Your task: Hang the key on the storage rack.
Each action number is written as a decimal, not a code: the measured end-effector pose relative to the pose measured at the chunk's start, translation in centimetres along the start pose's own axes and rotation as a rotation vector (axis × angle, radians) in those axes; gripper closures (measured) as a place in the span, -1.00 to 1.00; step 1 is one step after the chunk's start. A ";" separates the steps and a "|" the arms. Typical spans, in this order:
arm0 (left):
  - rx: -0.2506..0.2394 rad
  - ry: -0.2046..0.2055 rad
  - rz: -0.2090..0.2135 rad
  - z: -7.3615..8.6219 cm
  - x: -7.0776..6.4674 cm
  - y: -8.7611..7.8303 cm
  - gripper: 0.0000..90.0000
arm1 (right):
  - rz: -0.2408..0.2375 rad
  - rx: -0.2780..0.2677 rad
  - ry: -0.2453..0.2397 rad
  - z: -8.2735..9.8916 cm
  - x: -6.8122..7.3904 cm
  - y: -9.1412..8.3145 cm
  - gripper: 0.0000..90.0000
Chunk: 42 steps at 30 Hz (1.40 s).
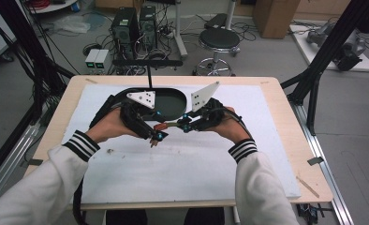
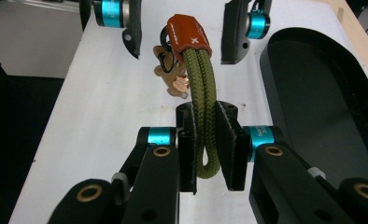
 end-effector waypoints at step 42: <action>-0.045 -0.039 -0.151 0.4 2.0 -2.8 0.60 | 0.250 -0.203 0.232 2.5 -0.1 -2.5 -0.99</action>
Point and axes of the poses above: each handheld gripper's, and its own axes: y roughly forward along the jaws, z roughly out of its underside, x roughly to its left, the point moved 7 cm from there along y, roughly forward along the jaws, and after that the axes turned 1 degree about -y, right-handed, at the moved point
